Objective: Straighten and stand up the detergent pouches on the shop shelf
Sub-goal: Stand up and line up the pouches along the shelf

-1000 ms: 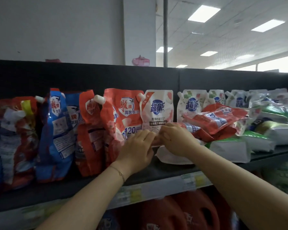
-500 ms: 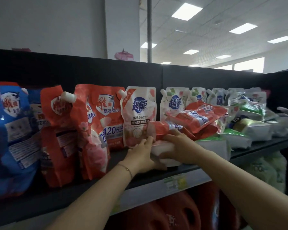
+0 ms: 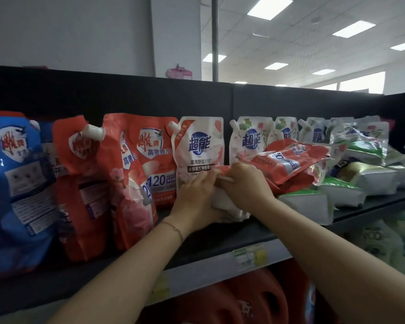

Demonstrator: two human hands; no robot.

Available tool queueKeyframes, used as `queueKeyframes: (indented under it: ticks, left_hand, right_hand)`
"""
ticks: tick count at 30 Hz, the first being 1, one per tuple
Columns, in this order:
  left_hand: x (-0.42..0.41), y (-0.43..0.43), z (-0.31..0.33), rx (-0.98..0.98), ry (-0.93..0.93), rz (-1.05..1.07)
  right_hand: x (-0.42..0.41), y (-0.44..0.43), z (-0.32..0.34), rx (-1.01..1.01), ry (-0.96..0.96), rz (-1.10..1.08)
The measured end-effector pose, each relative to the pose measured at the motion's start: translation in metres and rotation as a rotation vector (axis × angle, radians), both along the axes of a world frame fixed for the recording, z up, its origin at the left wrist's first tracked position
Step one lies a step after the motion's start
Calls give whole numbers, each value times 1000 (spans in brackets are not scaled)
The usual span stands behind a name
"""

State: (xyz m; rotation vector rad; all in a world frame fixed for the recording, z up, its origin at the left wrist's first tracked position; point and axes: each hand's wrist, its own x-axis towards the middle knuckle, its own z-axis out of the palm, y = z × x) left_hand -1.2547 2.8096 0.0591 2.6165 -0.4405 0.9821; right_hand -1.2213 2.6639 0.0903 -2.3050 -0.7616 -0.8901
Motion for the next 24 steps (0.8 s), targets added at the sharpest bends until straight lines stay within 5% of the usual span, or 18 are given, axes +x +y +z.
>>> queueKeyframes:
  ticks: [9,15,24]
  left_hand:
    - [-14,38,46,-490,-76,-59]
    - [-30,52,71,-563,-186,46]
    - [-74,64,113,-650,-272,152]
  right_hand:
    - [-20,-6,39,459,198,474]
    - [0,-17,-1,434,-144,201]
    - [-5,3,-9,385,-429,229]
